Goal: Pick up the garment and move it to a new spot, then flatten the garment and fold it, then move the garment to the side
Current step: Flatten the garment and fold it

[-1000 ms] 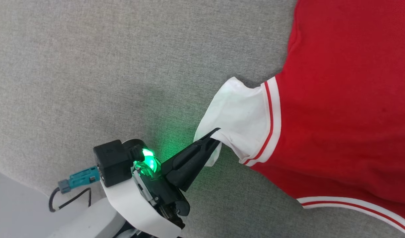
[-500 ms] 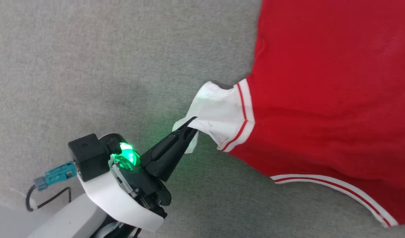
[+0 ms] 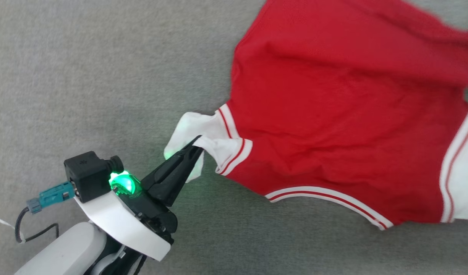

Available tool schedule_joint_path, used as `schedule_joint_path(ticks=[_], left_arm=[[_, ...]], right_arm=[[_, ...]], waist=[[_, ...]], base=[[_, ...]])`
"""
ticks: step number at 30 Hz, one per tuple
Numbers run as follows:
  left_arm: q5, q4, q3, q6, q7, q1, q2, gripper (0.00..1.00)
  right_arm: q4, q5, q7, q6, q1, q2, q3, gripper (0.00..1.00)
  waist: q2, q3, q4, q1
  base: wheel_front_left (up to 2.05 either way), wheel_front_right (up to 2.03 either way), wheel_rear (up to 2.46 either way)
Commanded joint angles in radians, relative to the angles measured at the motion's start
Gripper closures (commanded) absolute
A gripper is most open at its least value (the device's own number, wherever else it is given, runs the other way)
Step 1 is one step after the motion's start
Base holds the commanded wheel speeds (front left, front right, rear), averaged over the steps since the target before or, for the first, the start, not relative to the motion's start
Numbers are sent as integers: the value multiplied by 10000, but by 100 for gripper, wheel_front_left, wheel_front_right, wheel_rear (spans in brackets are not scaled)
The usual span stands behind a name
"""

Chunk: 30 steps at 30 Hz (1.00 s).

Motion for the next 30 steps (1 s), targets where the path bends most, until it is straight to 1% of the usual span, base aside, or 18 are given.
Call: schedule_joint_path(ticks=[1,3,6,7,8,11,14,17,20,23,27,28,29,30], left_arm=[[-122,76,50,63,-8,164,74,100],[-188,168,94,108,-31,262,134,100],[-173,305,181,166,-81,420,207,100],[-231,342,213,186,-118,489,198,100],[-298,415,312,217,-165,635,233,100],[-341,552,441,241,-248,831,269,100],[-379,640,566,215,-278,977,293,100],[-404,721,627,151,-314,1018,274,100],[-398,783,675,125,-332,1055,248,100],[-363,831,711,103,-356,1125,210,100],[-321,880,744,115,-366,1196,184,100],[-312,889,748,123,-359,1214,180,100],[-304,886,766,134,-365,1220,183,100],[-296,887,788,150,-364,1236,189,100]], right_arm=[[-297,282,-71,-3,682,54,-101,100],[-868,600,-86,-2,1718,77,-219,100],[-1728,743,-185,-3,3232,151,-338,100],[-2002,787,-213,-2,3733,241,-342,100],[-2610,846,-230,-2,4647,453,-331,100],[-3459,723,-198,-2,5842,746,-189,100],[-4216,623,-47,-2,6760,1095,160,100],[-4832,472,164,-2,7395,1424,624,100],[-5227,260,348,-2,7701,1763,1159,100],[-5351,136,413,-2,7714,1975,1650,100],[-5317,31,169,-2,7489,2139,1711,100],[-5282,-53,34,-2,7406,2147,1598,96],[-5274,-157,-89,-2,7362,2120,1473,58],[-5319,-259,-206,-2,7348,2086,1341,1]], waist=[[-1,-416,-418,0],[-1,-567,-595,0],[-1,-793,-833,0],[-1,-851,-898,0],[-1,-963,-1008,0],[-1,-1065,-1111,0],[-1,-1116,-1149,0],[-1,-1132,-1123,0],[-1,-1115,-1117,0],[-1,-1096,-1146,0],[-1,-1100,-1188,0],[-1,-1106,-1207,0],[-1,-1106,-1223,0],[-1,-1109,-1246,0]], base=[[0,0,0],[0,0,0],[0,0,0],[0,0,0],[0,0,0],[0,0,0],[0,0,0],[0,0,0],[0,0,0],[0,0,0],[0,0,0],[0,0,0],[0,0,0],[0,0,0]])
